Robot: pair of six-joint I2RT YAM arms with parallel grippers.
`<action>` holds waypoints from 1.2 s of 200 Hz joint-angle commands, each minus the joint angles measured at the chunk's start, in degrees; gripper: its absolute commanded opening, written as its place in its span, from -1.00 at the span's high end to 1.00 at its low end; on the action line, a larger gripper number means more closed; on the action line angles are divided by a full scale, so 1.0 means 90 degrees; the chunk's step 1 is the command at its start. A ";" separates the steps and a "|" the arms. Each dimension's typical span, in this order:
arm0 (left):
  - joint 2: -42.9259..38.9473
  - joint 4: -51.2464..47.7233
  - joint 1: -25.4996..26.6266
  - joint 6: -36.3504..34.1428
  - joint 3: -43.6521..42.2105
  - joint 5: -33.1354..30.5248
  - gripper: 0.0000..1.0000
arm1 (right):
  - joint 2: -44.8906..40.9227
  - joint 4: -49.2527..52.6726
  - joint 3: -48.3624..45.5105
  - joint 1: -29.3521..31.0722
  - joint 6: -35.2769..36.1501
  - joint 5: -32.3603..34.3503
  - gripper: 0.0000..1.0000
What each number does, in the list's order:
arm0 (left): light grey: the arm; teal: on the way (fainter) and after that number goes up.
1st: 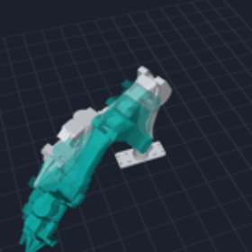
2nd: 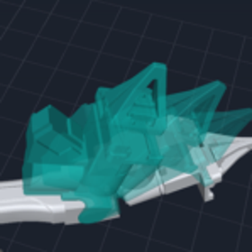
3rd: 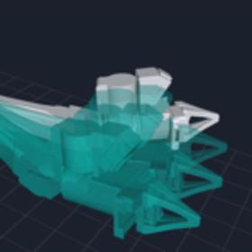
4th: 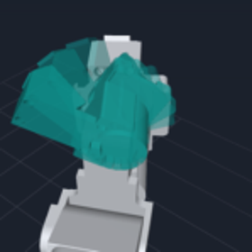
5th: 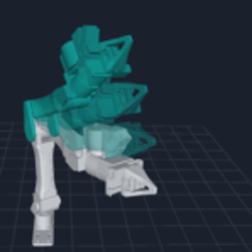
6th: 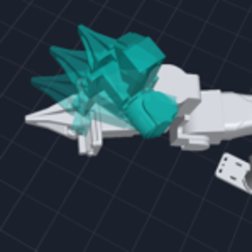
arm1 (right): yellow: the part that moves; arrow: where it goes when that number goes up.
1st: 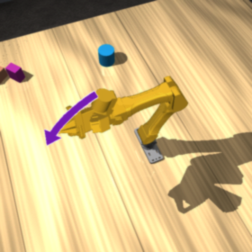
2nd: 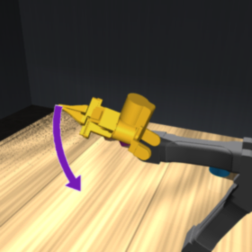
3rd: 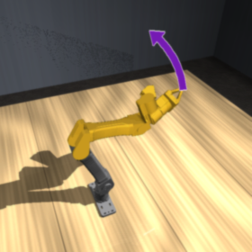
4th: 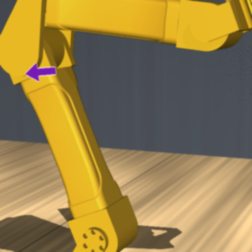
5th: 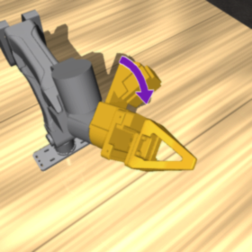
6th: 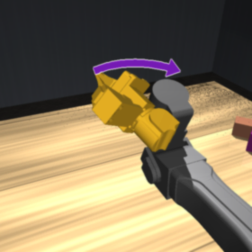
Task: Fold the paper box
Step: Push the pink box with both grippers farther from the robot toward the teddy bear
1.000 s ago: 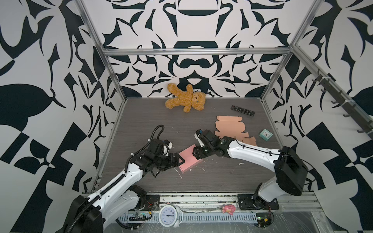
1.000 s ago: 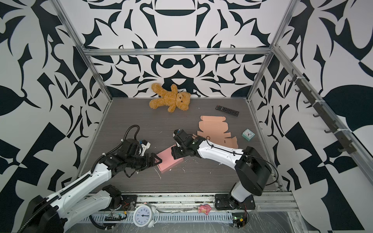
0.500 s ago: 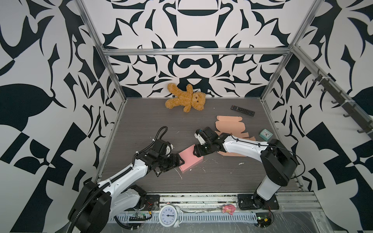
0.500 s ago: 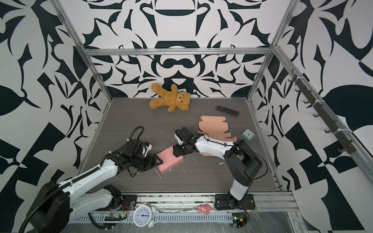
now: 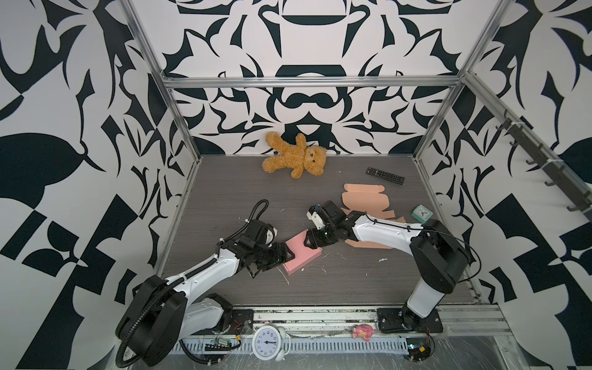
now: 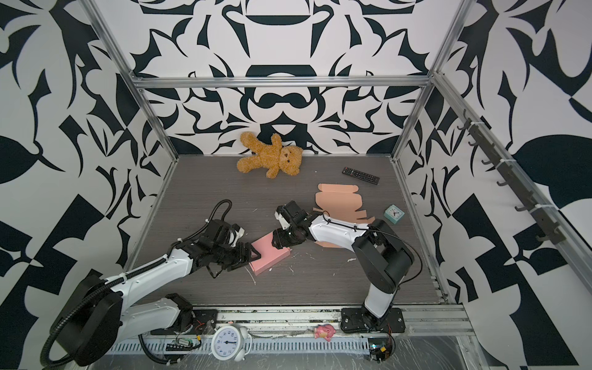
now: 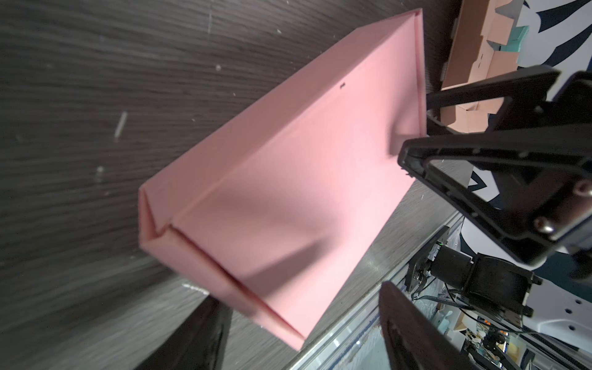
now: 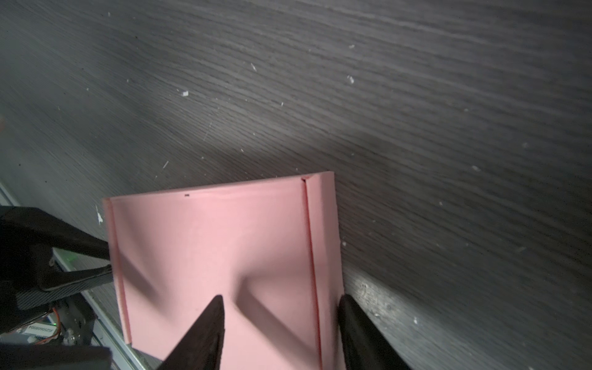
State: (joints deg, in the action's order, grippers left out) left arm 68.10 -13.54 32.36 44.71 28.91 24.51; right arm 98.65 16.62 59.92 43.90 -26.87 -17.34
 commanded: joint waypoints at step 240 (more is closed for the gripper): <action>0.3298 0.0333 -0.1573 -0.1452 0.3145 0.0248 -0.42 | 0.1907 -0.0246 0.2841 -0.0535 -0.0131 -0.0536 -0.06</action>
State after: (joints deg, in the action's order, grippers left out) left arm 94.45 -14.57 17.85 32.80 52.31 22.02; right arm 115.00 18.37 80.77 38.48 -27.88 -16.05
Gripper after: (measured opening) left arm 0.713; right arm 0.532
